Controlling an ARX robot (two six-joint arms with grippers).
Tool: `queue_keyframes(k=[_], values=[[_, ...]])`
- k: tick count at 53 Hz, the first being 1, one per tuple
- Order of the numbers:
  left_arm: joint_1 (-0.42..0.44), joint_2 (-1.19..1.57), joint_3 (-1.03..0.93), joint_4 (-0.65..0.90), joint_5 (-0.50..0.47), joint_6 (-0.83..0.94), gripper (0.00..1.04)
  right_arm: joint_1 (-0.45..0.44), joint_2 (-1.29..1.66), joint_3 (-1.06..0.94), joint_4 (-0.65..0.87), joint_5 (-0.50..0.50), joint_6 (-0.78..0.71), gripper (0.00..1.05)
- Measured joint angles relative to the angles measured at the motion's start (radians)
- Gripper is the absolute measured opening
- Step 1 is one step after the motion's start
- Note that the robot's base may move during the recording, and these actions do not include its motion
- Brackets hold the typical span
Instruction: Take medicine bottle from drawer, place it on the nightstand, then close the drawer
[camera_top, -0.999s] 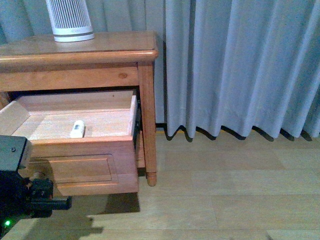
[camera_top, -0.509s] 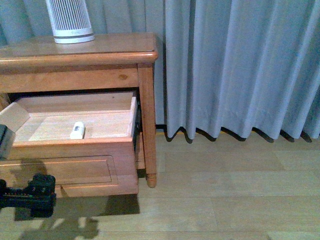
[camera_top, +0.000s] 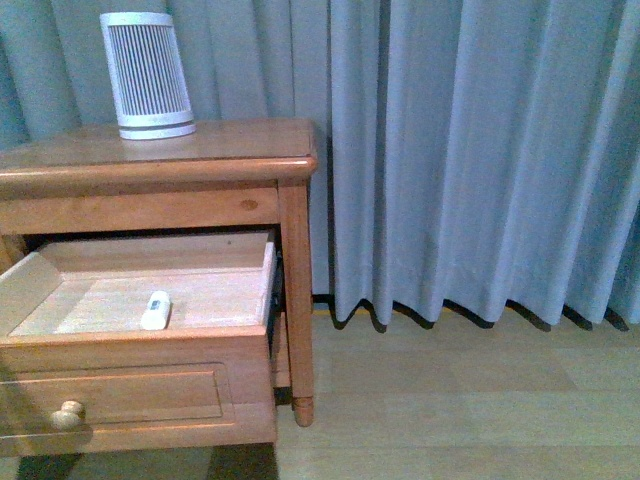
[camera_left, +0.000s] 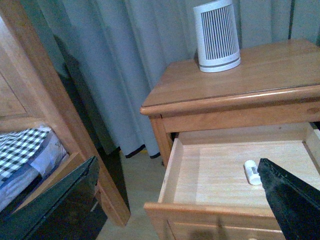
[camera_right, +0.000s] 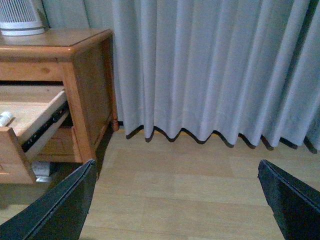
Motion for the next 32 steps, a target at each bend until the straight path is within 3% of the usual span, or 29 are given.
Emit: queue_keyframes(k=[14, 27, 29, 32], values=[[-0.100, -0.397, -0.171, -0.283, -0.151, -0.058, 0.98, 0.000, 0.000, 0.000, 0.000, 0.000, 0.000, 0.98], [-0.123, -0.538, -0.351, -0.280, -0.174, -0.084, 0.98, 0.000, 0.000, 0.000, 0.000, 0.000, 0.000, 0.98], [-0.108, -0.544, -0.372, -0.284, -0.145, -0.103, 0.98, 0.000, 0.000, 0.000, 0.000, 0.000, 0.000, 0.98], [-0.021, -0.590, -0.425, -0.251, 0.052, -0.163, 0.89, 0.000, 0.000, 0.000, 0.000, 0.000, 0.000, 0.98]])
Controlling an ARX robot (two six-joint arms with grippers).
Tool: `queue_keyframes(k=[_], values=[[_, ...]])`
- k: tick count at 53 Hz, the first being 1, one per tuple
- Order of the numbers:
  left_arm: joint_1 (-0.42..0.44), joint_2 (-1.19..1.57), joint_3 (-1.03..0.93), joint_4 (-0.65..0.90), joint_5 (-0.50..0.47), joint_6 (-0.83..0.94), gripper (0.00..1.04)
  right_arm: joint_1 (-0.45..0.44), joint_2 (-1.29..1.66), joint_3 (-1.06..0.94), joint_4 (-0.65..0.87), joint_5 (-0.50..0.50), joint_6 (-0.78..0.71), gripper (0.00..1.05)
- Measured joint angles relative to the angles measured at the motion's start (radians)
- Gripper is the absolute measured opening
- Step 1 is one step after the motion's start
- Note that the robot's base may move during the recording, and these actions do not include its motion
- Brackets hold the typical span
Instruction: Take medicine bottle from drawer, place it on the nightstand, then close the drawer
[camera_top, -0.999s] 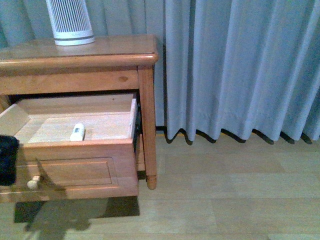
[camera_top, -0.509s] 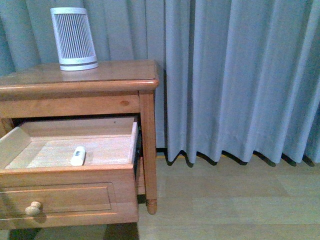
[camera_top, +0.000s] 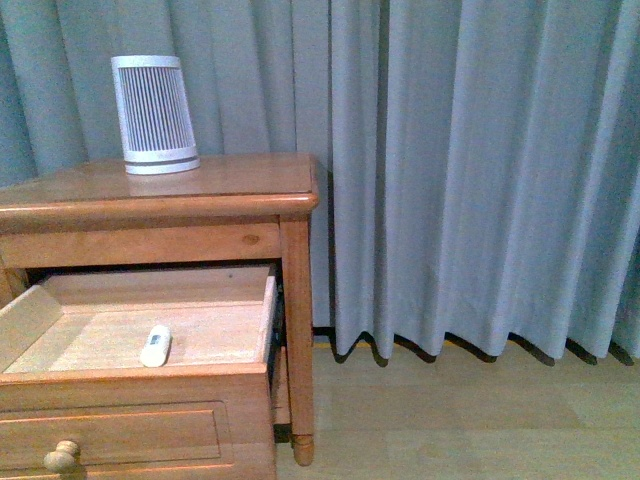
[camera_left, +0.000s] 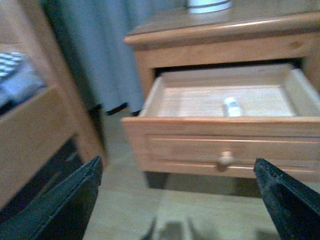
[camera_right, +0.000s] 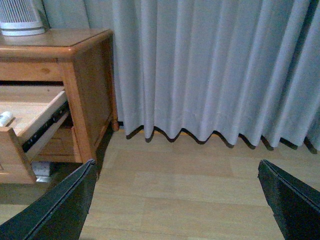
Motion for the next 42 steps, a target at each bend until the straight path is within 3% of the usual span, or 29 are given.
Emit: queue_keyframes(k=[3, 7, 24, 42], values=[[0.063, -0.054, -0.040, 0.002, 0.138, -0.042, 0.80, 0.000, 0.000, 0.000, 0.000, 0.000, 0.000, 0.98], [0.090, -0.071, -0.045, 0.006, 0.229, -0.075, 0.66, 0.000, 0.000, 0.000, 0.000, -0.001, 0.000, 0.98], [0.095, -0.077, -0.045, 0.007, 0.242, -0.104, 0.05, 0.000, 0.000, 0.000, 0.000, 0.000, 0.000, 0.98], [0.095, -0.077, -0.045, 0.007, 0.242, -0.108, 0.03, 0.000, 0.000, 0.000, 0.000, 0.000, 0.000, 0.98]])
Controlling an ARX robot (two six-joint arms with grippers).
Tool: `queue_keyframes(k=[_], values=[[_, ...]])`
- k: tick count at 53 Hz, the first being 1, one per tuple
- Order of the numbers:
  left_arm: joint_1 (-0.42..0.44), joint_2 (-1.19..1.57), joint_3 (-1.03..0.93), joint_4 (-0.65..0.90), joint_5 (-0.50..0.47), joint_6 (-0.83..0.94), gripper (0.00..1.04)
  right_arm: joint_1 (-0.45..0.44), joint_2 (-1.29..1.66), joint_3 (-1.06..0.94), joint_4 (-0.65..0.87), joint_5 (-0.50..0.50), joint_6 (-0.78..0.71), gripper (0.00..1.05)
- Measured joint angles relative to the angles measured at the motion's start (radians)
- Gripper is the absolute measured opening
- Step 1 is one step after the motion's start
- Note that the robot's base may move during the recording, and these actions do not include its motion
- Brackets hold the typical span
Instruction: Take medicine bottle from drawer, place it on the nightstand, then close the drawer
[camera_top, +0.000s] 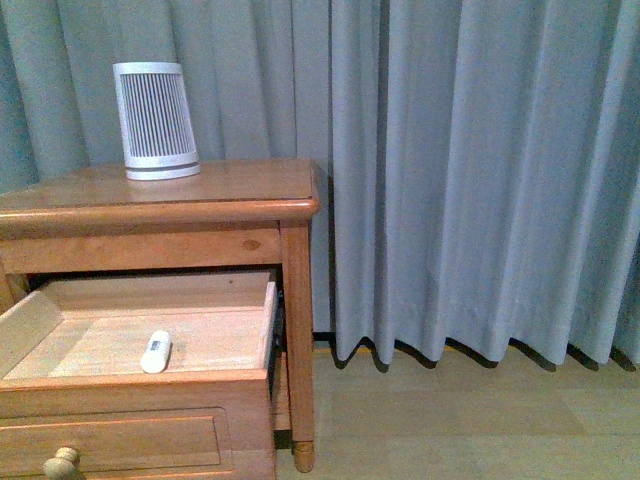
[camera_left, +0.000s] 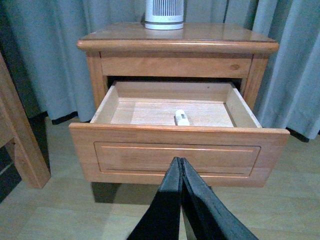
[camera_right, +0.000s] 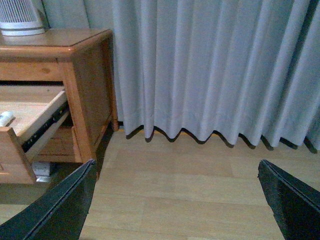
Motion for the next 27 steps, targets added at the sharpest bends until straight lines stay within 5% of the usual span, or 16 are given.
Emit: queue_keyframes(k=[27], values=[[0.000, -0.001, 0.000, 0.000, 0.004, -0.002, 0.97, 0.000, 0.000, 0.000, 0.000, 0.003, 0.000, 0.98]])
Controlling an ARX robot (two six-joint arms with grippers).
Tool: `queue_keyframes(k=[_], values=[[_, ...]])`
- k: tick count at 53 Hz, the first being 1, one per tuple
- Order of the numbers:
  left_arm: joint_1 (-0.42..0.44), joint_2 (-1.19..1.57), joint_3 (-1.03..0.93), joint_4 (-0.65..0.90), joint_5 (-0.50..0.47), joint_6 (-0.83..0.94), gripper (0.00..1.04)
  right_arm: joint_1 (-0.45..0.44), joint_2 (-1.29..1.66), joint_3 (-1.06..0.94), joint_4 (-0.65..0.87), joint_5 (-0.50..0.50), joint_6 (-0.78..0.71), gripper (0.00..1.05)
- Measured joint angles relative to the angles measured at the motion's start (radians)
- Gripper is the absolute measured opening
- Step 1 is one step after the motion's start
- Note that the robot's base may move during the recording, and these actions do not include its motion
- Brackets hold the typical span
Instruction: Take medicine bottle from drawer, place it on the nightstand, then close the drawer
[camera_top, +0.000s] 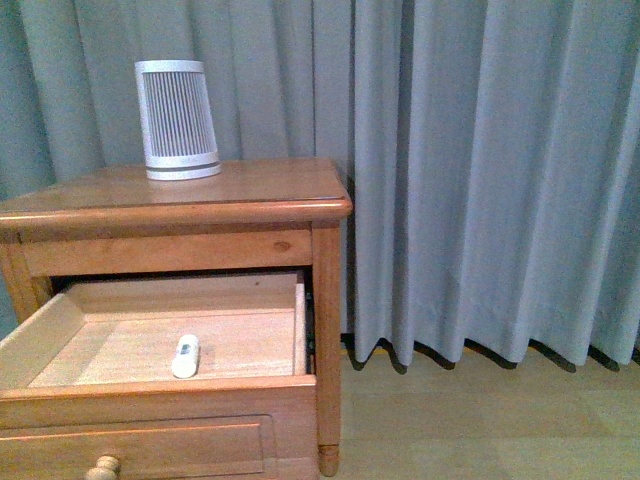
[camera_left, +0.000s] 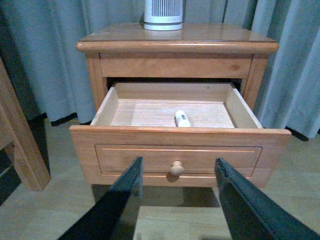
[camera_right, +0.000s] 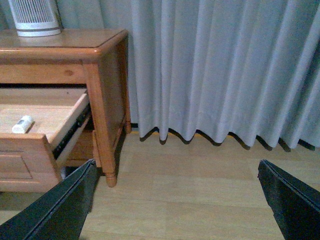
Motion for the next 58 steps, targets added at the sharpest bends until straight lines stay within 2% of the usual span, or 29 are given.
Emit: queue_keyframes(k=[1, 27, 28, 29, 31, 36, 43, 58], values=[[0.000, 0.000, 0.000, 0.000, 0.000, 0.000, 0.99, 0.000, 0.000, 0.000, 0.000, 0.000, 0.000, 0.98], [0.000, -0.003, 0.000, 0.002, -0.007, -0.001, 0.98, 0.000, 0.001, 0.000, 0.000, -0.008, 0.000, 0.98], [0.000, -0.003, 0.000, 0.002, -0.006, -0.001, 0.98, 0.009, 0.006, 0.001, -0.005, 0.029, 0.005, 0.98], [0.000, -0.003, 0.000, 0.002, -0.003, -0.001, 0.98, 0.037, 0.033, 0.005, -0.006, 0.123, 0.009, 0.98], [0.000, -0.003, 0.000, 0.002, -0.007, -0.001, 0.98, 0.066, 0.099, 0.015, 0.024, 0.238, 0.024, 0.98], [0.001, -0.003, 0.000, 0.002, -0.004, -0.001, 0.98, 0.076, 0.311, 0.075, 0.153, 0.335, 0.057, 0.98], [0.001, -0.003, 0.000, 0.002, -0.003, -0.001, 0.98, 0.092, 0.654, 0.259, 0.299, 0.294, 0.095, 0.98], [0.001, -0.003, 0.000, 0.002, -0.003, -0.001, 0.98, 0.143, 1.327, 0.709, 0.250, 0.180, 0.183, 0.98]])
